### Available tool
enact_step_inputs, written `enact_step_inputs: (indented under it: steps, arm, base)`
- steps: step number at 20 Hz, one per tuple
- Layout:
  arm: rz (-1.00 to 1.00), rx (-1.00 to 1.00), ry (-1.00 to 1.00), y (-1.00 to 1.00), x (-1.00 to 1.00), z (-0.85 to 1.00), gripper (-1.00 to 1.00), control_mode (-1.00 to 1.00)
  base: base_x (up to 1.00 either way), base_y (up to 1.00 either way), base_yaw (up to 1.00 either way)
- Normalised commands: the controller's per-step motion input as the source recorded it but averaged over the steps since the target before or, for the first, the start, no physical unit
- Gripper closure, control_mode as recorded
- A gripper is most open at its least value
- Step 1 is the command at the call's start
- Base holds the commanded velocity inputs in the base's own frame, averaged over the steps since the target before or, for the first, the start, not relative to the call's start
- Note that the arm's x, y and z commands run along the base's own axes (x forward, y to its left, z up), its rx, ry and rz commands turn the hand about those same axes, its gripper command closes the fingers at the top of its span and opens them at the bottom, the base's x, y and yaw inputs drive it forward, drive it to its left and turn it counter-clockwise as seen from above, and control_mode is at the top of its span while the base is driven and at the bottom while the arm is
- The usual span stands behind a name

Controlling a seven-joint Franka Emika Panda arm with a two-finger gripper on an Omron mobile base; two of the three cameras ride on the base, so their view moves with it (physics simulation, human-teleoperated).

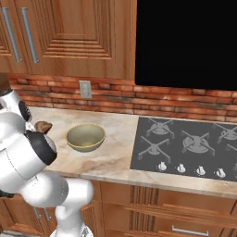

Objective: Retrieve the bowl from the cabinet, then place the raw meat into the bowl to avoid contamination.

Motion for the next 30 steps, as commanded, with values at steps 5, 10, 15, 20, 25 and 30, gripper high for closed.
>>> enact_step_inputs:
  steps: [5,10,15,20,25,30]
  arm:
    - [0.0,0.0,-0.13,-0.54,0.0,0.25,1.0,-1.0]
    - [0.0,0.0,-0.09,-0.57,0.0,0.36,1.0,-1.0]
    - [0.0,0.01,-0.03,-0.56,0.0,0.29,1.0,-1.0]
    - [0.0,0.06,0.02,-0.55,0.0,0.01,1.0,-1.0]
    - [0.01,0.07,0.04,-0.57,0.11,0.0,1.0,-1.0]
    - [0.04,0.04,0.02,-0.35,0.26,0.0,1.0,-1.0]
  base:
    - [0.0,0.0,0.0]
    - [0.0,0.0,0.0]
    - [0.0,0.0,0.0]
    - [0.0,0.0,0.0]
    - [0.0,0.0,0.0]
    - [0.0,0.0,0.0]
